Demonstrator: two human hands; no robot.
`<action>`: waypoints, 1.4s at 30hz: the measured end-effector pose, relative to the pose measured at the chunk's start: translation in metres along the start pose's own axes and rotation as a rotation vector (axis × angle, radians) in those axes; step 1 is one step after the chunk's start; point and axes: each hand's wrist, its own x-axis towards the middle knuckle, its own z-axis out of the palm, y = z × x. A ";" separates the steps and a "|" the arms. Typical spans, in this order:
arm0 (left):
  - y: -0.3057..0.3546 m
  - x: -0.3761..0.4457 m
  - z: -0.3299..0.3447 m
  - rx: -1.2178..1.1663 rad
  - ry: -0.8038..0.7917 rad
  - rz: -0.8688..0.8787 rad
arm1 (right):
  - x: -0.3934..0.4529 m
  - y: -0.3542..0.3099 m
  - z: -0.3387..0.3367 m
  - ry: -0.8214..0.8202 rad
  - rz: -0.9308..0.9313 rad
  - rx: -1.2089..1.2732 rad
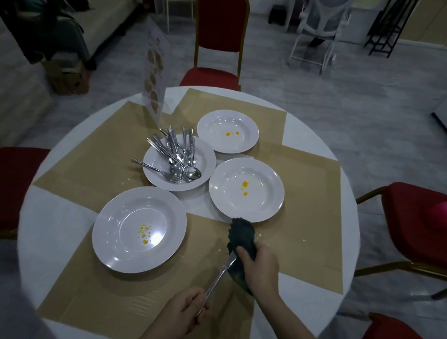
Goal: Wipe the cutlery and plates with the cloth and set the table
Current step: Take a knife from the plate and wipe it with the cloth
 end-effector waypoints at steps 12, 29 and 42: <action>0.001 0.013 0.003 0.101 -0.024 0.001 | 0.015 0.006 -0.007 0.047 0.286 0.363; 0.015 0.015 -0.017 0.644 0.302 0.235 | 0.027 0.014 -0.029 -0.323 -1.144 -0.817; -0.004 0.017 -0.026 0.766 0.327 0.465 | 0.020 0.026 -0.035 -0.296 -1.148 -0.803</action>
